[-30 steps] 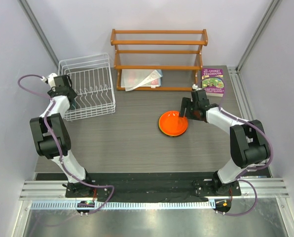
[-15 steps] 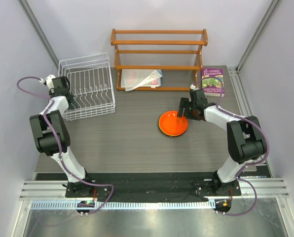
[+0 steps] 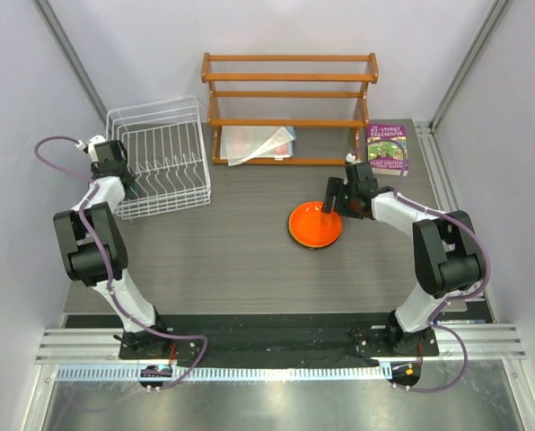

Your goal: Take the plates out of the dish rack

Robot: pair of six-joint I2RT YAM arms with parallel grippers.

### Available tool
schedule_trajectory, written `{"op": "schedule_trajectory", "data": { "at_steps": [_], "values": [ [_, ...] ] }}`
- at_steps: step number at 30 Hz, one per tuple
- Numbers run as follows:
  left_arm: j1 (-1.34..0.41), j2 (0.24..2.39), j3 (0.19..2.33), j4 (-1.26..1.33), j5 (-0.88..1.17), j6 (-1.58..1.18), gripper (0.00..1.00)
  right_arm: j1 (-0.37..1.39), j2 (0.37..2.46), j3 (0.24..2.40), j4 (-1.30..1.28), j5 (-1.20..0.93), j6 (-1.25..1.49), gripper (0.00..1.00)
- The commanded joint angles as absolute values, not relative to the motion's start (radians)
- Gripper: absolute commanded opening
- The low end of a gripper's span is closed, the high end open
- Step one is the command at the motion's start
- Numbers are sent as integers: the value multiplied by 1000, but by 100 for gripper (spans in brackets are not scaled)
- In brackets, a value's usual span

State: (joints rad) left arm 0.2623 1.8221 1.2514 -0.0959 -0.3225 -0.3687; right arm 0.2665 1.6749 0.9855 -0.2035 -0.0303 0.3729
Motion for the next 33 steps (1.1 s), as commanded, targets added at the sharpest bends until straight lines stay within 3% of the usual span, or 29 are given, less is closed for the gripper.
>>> {"op": "schedule_trajectory", "data": {
  "at_steps": [1,26,33],
  "values": [
    [267,1706,1256,-21,-279,-384,0,272,1618,989,-184,-41,382,75],
    [265,1421,1289,-210,-209,-428,0,271,1471,968,-259,-5,356,78],
    [220,1318,1204,-197,98,-583,0,275,1329,957,-279,-54,373,79]
  ]
}}
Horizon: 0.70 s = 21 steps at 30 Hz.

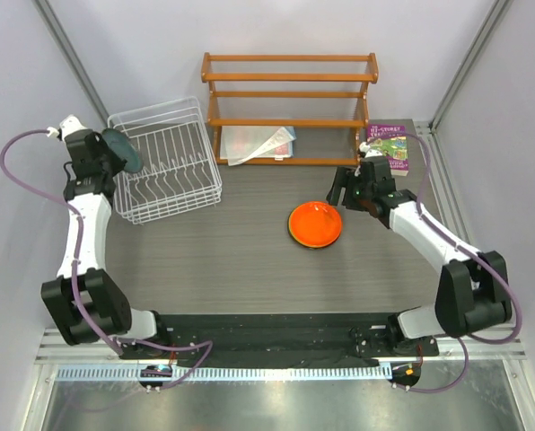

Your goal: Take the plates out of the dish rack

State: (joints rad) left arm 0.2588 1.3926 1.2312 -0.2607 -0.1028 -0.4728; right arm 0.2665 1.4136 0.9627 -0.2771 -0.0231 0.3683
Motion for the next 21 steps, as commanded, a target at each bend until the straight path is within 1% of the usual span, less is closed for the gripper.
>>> {"op": "schedule_trajectory", "data": {
  "at_steps": [1,3,7,8,11,16,21],
  "values": [
    [198,1299,1192,-195,106,-586,0,276,1318,959,-278,-72,377,78],
    [132,1282,1164,-183,127,-606,0,296,1289,962,-278,-107,391,78],
    [19,1233,1092,-103,245,-687,0,330,1255,971,-256,-179,423,78],
    [9,1229,1071,-91,250,-716,0,336,1249,971,-236,-208,431,78],
    [-95,1218,1020,-29,293,-774,0,353,1239,954,-161,-271,483,79],
    [-239,1224,970,49,291,-813,0,376,1261,913,-5,-373,581,80],
    [-340,1256,940,106,275,-838,0,396,1327,897,113,-445,629,83]
  ]
}}
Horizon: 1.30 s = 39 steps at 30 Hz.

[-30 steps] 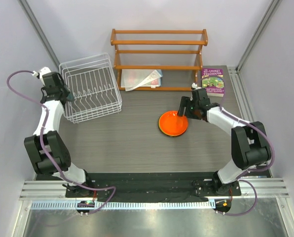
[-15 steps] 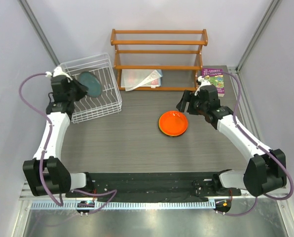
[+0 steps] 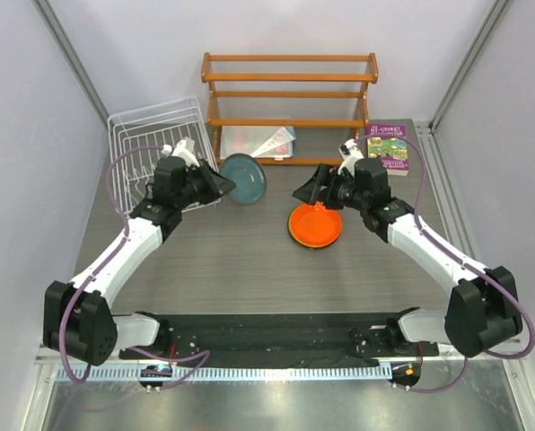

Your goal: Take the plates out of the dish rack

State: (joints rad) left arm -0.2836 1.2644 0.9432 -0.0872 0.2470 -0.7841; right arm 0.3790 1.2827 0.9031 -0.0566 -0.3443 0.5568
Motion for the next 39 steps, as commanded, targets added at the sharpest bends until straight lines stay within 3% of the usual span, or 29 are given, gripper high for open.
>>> {"op": "schedule_trajectory", "data": {
  "at_steps": [1,9,15,18,20,21,24,25,26,30,32,39],
  "values": [
    [-371,1261,937,118,272,-848,0,397,1342,897,141,-452,635,84],
    [-504,1344,945,187,253,-868,0,411,1463,907,296,-543,706,83],
    [-543,1371,959,206,247,-873,0,413,1523,908,376,-580,736,75],
    [-549,1379,960,207,244,-868,0,413,1535,897,413,-598,753,41],
    [-549,1376,957,198,232,-864,0,413,1523,887,419,-594,753,28],
    [-549,1376,957,195,224,-858,0,413,1517,884,410,-588,750,17],
    [-549,1368,966,149,184,-830,0,413,1479,879,332,-523,709,1],
    [-549,1365,968,137,173,-822,2,411,1470,879,309,-509,681,1],
    [-549,1362,972,109,151,-813,8,410,1460,884,283,-497,669,1],
    [-549,1342,994,20,55,-740,52,388,1387,868,181,-407,627,1],
    [-549,1327,1000,-39,9,-710,65,354,1361,848,167,-396,626,1],
    [-549,1252,1014,-176,-263,-598,86,281,1290,813,39,-315,575,1]
  ]
}}
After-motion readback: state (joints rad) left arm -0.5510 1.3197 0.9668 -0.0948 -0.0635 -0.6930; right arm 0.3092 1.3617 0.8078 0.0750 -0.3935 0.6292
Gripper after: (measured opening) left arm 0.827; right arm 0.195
